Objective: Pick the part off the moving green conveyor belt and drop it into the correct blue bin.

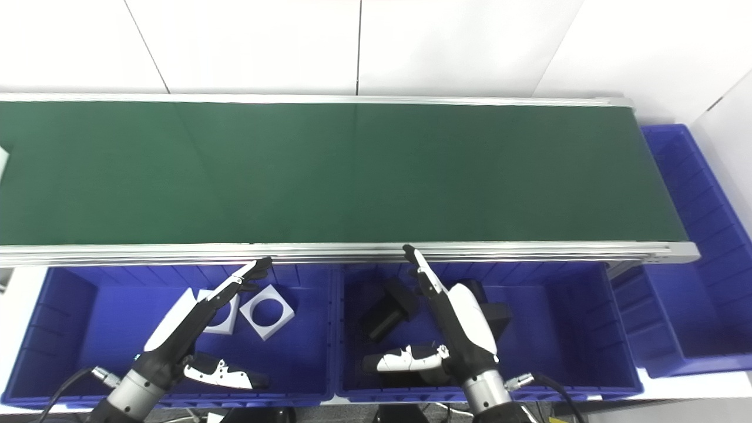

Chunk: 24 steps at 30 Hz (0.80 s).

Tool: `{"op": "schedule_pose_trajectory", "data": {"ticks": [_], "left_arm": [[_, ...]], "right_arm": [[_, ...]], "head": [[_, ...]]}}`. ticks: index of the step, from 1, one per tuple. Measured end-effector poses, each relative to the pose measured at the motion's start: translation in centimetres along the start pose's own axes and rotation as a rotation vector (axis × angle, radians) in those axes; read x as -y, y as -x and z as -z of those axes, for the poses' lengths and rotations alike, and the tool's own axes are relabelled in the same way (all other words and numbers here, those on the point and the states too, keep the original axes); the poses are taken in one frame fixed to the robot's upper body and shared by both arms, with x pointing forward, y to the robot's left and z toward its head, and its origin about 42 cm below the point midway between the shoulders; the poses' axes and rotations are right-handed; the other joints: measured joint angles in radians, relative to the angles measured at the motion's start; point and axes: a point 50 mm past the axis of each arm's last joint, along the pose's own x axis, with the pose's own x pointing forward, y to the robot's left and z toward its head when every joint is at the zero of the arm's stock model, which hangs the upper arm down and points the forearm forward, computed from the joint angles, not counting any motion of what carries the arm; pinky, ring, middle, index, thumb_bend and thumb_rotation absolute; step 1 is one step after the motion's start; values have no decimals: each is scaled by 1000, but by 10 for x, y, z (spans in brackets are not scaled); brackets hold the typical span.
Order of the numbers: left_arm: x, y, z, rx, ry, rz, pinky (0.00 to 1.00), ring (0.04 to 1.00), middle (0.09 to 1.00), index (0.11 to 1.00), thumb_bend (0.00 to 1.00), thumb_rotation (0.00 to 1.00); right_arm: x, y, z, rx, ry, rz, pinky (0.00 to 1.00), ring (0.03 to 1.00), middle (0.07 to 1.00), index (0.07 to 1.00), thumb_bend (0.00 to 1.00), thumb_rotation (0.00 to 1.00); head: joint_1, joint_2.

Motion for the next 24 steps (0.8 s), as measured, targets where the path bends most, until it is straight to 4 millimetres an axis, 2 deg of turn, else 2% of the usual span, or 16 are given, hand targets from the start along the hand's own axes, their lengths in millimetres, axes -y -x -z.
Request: {"op": "schedule_pose_trajectory", "data": {"ticks": [12, 15, 24], "left_arm": [[0, -1, 0, 3, -2, 6, 820, 896, 943, 945, 915, 327], [0, -1, 0, 3, -1, 5, 822, 894, 941, 947, 914, 333], [2, -2, -1, 6, 3, 7, 818, 895, 942, 949, 914, 329]], "right_arm": [[-7, 3, 7, -27, -5, -22, 793, 894, 947, 970, 956, 222], [-7, 3, 7, -27, -4, -22, 791, 894, 952, 971, 955, 251], [-8, 3, 6, -26, -1, -24, 800, 899, 949, 972, 950, 237]], "head": [[20, -6], [18, -6], [18, -6]]}}
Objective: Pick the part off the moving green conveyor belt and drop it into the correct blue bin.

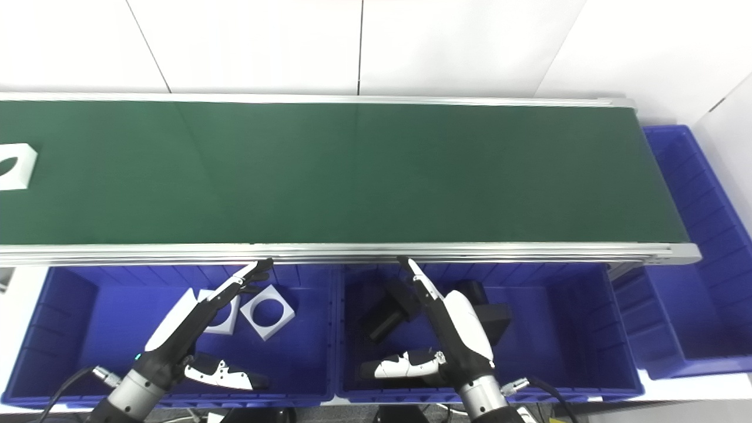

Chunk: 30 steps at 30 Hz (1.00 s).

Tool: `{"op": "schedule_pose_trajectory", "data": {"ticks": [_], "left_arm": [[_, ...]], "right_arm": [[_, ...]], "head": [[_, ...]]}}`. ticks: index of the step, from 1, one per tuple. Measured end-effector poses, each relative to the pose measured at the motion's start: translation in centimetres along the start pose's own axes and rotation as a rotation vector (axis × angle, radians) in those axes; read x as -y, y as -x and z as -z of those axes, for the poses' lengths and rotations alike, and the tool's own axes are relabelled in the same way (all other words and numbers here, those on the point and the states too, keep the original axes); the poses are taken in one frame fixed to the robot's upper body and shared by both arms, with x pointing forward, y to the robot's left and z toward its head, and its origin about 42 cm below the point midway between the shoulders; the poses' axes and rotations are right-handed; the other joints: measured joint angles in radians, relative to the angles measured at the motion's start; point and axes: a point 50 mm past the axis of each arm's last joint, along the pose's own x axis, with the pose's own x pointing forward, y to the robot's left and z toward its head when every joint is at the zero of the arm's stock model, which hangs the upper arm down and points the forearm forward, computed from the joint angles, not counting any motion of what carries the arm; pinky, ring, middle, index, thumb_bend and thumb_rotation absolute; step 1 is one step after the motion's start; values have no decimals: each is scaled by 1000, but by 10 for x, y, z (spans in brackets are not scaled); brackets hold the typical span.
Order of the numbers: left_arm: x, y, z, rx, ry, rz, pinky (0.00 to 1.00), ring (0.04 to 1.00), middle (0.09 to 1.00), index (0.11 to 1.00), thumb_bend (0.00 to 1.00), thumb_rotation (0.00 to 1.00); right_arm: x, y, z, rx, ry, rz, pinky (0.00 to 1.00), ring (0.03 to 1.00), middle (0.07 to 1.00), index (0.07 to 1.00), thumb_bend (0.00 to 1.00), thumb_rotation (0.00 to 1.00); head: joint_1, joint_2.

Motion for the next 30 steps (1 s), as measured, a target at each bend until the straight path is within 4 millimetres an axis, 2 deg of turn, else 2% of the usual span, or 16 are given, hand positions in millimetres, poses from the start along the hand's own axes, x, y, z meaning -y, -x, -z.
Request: {"op": "schedule_pose_trajectory", "data": {"ticks": [6, 7, 8, 10, 11, 12, 13, 14, 16, 18, 19, 22, 25, 27, 30], "left_arm": [[-1, -1, 0, 3, -5, -4, 821, 894, 942, 948, 917, 345], [-1, -1, 0, 3, -7, -5, 828, 898, 942, 945, 919, 343], [-1, -1, 0, 3, -13, -3, 831, 901, 942, 943, 922, 339], [0, -1, 0, 3, -9, -4, 835, 900, 936, 936, 920, 319], [1, -1, -1, 3, 2, -10, 836, 899, 935, 935, 919, 315], [1, -1, -1, 3, 15, -17, 836, 898, 933, 932, 917, 302], [3, -2, -2, 5, 37, -28, 832, 894, 930, 930, 918, 304], [5, -2, -3, 6, 53, -38, 825, 889, 926, 928, 921, 311], [8, -1, -6, 7, 80, -54, 821, 892, 926, 921, 933, 325], [8, -3, -11, 21, 104, -77, 818, 897, 928, 913, 939, 316], [7, -3, -14, 31, 115, -89, 811, 898, 931, 908, 949, 318], [-6, -3, -19, 52, 98, -119, 815, 903, 933, 917, 953, 325], [-30, -5, -25, 87, 65, -172, 810, 890, 928, 919, 950, 317], [-45, -7, -29, 113, 47, -190, 831, 904, 928, 919, 959, 295], [-66, -5, -34, 140, 34, -224, 828, 900, 920, 914, 967, 294]], "right_arm": [[0, 0, 0, 0, 2, 1, 798, 903, 952, 975, 948, 215], [0, 0, 0, 0, 0, 1, 805, 906, 953, 975, 946, 204], [1, 0, 0, -1, -4, 1, 811, 908, 952, 974, 943, 197], [2, 1, 1, 0, -19, 2, 818, 909, 951, 974, 940, 180], [2, 2, 2, 5, -24, 3, 820, 909, 950, 974, 939, 176], [3, 3, 2, 18, -28, 5, 800, 895, 941, 971, 942, 168], [5, 5, 2, 30, -27, 6, 791, 888, 937, 970, 945, 164], [6, 6, 3, 33, -22, 8, 781, 879, 933, 968, 949, 163], [8, 8, 5, 27, -17, 14, 782, 874, 924, 963, 957, 139], [9, 11, 8, 15, -18, 19, 786, 875, 917, 956, 959, 123], [9, 13, 9, 9, -19, 20, 783, 872, 916, 954, 960, 118], [9, 17, 10, 12, -20, 25, 769, 863, 909, 947, 958, 107], [11, 17, 12, 33, -16, 36, 770, 858, 903, 943, 956, 94], [11, 17, 14, 31, -16, 38, 759, 858, 902, 942, 954, 83], [7, 18, 20, 41, -18, 35, 760, 855, 897, 938, 958, 72]], "head": [[21, -5], [49, -11], [107, -24], [107, -25], [186, -49], [234, -69], [235, -69], [282, -93], [282, -94], [342, -130], [347, -133], [373, -166], [390, -181], [400, -207], [402, -218]]}}
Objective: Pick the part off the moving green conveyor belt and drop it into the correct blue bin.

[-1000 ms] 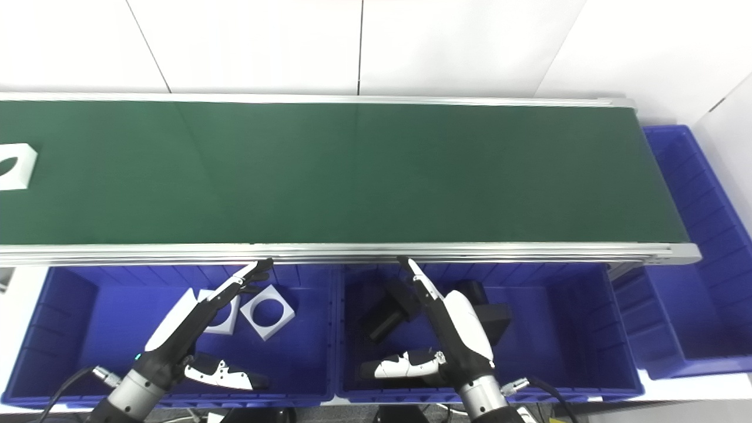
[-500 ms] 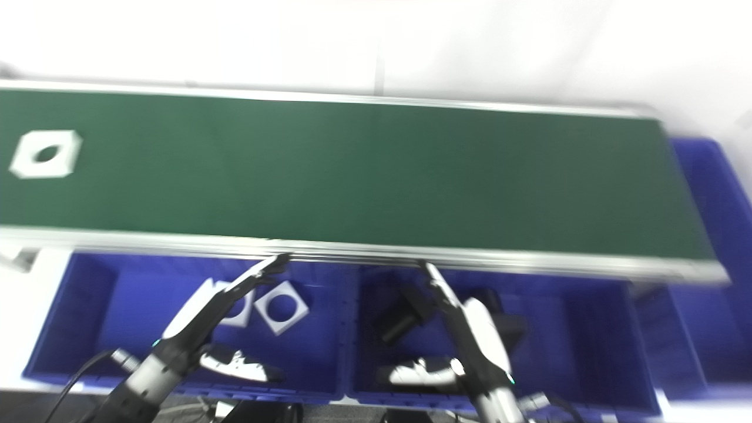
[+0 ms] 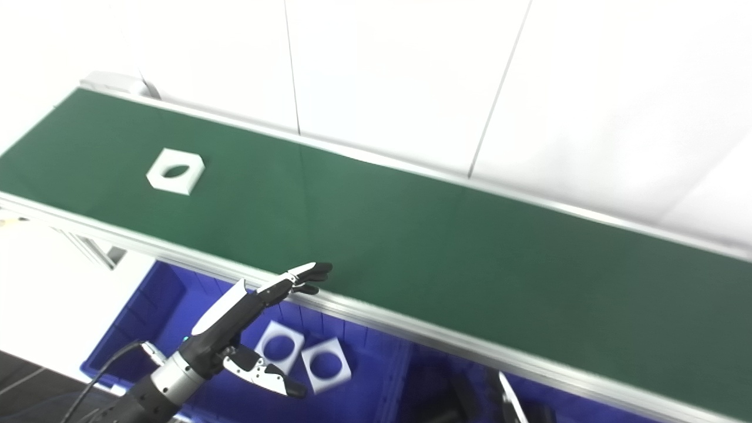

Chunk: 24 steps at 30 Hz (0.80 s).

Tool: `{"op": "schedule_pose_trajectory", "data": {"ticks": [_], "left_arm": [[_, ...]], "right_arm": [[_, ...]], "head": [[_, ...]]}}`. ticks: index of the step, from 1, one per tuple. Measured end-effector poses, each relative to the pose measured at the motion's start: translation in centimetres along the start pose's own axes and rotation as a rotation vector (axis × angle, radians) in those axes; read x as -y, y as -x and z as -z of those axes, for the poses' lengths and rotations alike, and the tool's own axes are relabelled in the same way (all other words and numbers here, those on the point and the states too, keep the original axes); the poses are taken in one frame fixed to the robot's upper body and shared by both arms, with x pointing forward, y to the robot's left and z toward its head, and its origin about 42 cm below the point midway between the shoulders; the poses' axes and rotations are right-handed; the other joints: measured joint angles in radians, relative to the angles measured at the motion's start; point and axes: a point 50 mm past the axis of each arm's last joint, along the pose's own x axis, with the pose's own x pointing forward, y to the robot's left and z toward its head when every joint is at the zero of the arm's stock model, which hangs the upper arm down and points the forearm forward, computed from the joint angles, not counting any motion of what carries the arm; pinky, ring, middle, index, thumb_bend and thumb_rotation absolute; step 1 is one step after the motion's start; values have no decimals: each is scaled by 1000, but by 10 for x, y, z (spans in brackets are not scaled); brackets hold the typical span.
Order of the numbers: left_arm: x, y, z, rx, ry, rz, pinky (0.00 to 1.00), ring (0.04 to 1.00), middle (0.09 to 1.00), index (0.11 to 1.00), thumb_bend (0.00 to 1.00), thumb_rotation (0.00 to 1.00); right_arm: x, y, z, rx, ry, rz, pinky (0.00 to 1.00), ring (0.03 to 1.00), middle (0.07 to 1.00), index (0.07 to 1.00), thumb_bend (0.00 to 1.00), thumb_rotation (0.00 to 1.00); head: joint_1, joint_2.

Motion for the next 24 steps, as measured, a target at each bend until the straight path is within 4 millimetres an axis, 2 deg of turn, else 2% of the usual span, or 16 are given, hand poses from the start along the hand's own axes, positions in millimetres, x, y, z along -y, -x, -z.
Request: {"op": "schedule_pose_trajectory", "data": {"ticks": [2, 7, 16, 22, 24], "left_arm": [[-12, -2, -1, 7, -35, -24, 792, 874, 908, 908, 981, 339], [-27, -7, -9, 37, -74, -36, 898, 943, 952, 950, 950, 287], [-54, -16, -16, 50, -116, -51, 891, 940, 943, 935, 943, 265], [-66, -26, -22, 64, -169, -64, 876, 933, 941, 922, 931, 312], [-68, -29, -22, 66, -192, -63, 872, 926, 942, 920, 914, 313]], "right_arm": [[-2, 1, 4, 6, -7, 0, 759, 852, 891, 937, 962, 84], [-1, 1, 6, 39, -14, 16, 731, 830, 864, 914, 977, 100], [-1, 0, 7, 74, 12, 46, 707, 802, 841, 893, 997, 108], [-2, -1, 6, 95, 3, 56, 704, 795, 832, 881, 1000, 85], [-2, -1, 6, 97, 4, 57, 701, 793, 829, 869, 1000, 105]], "head": [[2, -8], [9, -25], [15, -41], [18, -38], [21, -41]]}}
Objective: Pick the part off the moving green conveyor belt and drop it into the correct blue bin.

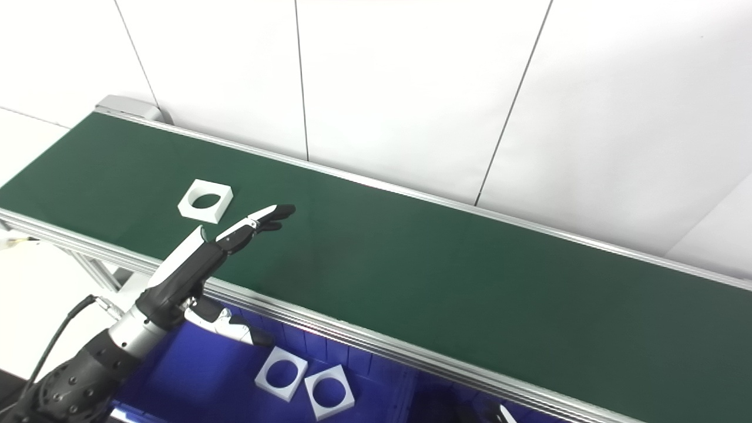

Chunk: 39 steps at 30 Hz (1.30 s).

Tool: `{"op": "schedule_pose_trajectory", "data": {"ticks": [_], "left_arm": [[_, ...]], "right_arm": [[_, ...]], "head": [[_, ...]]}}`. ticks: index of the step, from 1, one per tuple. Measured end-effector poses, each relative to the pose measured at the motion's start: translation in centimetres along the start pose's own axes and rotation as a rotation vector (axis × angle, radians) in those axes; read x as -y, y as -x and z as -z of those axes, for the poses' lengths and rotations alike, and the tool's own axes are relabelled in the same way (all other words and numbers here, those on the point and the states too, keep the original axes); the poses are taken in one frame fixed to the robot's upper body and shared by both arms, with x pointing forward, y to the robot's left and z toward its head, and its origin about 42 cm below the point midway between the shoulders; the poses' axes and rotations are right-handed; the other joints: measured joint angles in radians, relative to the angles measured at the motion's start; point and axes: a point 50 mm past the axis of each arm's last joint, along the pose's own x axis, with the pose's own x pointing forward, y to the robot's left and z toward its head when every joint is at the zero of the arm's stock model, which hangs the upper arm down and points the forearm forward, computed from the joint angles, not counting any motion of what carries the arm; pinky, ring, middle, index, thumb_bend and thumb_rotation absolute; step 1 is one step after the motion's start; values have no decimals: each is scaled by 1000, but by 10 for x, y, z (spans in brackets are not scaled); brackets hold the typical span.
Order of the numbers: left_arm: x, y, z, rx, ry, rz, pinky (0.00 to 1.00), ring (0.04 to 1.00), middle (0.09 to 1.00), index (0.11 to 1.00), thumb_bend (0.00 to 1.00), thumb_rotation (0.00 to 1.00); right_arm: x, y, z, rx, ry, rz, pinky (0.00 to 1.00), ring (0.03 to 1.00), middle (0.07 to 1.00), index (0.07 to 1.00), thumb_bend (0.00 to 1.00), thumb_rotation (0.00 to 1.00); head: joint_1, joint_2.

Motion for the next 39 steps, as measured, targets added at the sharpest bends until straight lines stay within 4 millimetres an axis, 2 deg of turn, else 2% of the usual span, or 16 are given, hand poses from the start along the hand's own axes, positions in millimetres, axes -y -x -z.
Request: {"op": "schedule_pose_trajectory", "data": {"ticks": [8, 19, 24, 29, 36, 39], "left_arm": [[-8, -27, 3, -20, -136, 45, 889, 912, 931, 923, 915, 424], [-26, -71, 19, -82, -248, 109, 850, 920, 943, 926, 917, 434], [-32, -83, 24, -98, -289, 131, 841, 916, 939, 924, 920, 426], [-37, -92, 34, -116, -294, 135, 838, 907, 926, 914, 911, 359], [-47, -105, 54, -171, -352, 158, 831, 895, 923, 920, 920, 413], [-52, -107, 60, -193, -378, 168, 825, 889, 920, 918, 926, 403]], "right_arm": [[3, -4, 0, 48, -7, 10, 686, 776, 809, 849, 1000, 140], [7, -7, 7, 46, -26, 22, 704, 783, 810, 848, 1000, 146], [8, -8, 7, 46, -23, 23, 710, 782, 811, 839, 1000, 159], [9, -11, 7, 53, -20, 26, 704, 777, 807, 827, 1000, 167], [10, -18, 9, 58, -18, 27, 682, 758, 792, 816, 1000, 152], [9, -17, 10, 54, -19, 24, 674, 757, 794, 818, 1000, 145]], "head": [[5, -8], [-9, -14], [-32, -11], [-41, -12], [-43, -15], [-46, -17]]}}
